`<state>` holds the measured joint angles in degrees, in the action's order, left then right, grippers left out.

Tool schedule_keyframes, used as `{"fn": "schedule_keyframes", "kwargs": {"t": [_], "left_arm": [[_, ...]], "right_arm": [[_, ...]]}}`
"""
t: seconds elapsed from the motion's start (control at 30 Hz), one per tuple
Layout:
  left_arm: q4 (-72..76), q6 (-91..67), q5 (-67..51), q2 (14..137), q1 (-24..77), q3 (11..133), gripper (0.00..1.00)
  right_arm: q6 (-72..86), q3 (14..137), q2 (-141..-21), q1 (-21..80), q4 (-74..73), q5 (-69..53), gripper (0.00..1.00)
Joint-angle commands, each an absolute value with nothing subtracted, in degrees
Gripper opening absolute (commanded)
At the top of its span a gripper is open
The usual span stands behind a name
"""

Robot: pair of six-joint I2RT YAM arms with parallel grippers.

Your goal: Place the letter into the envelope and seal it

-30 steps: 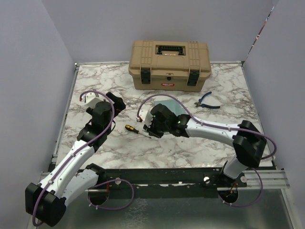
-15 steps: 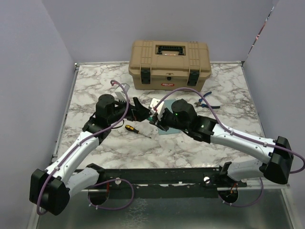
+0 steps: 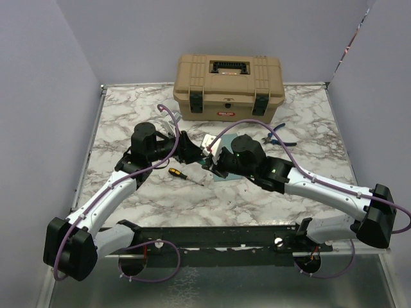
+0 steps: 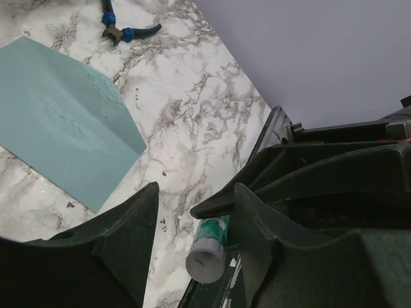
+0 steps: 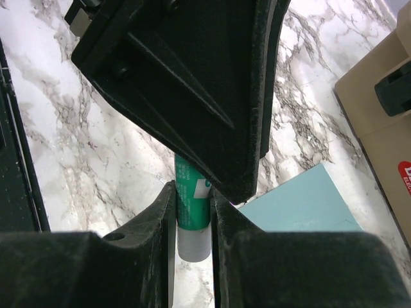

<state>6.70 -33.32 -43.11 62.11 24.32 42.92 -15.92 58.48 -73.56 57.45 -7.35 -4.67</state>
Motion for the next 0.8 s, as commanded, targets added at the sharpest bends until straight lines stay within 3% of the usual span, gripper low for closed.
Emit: {"fn": "schedule_keyframes", "kwargs": {"t": [0.0,0.17,0.57,0.67,0.77], "left_arm": [[4.8,-31.8,-50.0,61.9,25.0,43.6,0.52],[3.4,-31.0,-47.2,61.6,25.0,44.4,0.62],[3.4,-30.8,-50.7,62.2,25.0,44.6,0.55],[3.4,-31.1,-50.5,62.9,25.0,44.8,0.51],[3.4,-31.4,-50.4,63.4,25.0,45.0,0.36]], "right_arm": [[-16.3,58.5,-73.4,57.2,-4.0,1.5,0.13],[-15.0,57.0,-72.7,57.1,-3.5,3.6,0.13],[-14.8,52.4,-68.2,57.1,-1.0,0.9,0.13],[-15.8,53.4,-69.3,57.1,-1.7,-1.3,0.13],[-16.4,53.9,-70.1,57.1,-1.8,-2.2,0.13]]}}
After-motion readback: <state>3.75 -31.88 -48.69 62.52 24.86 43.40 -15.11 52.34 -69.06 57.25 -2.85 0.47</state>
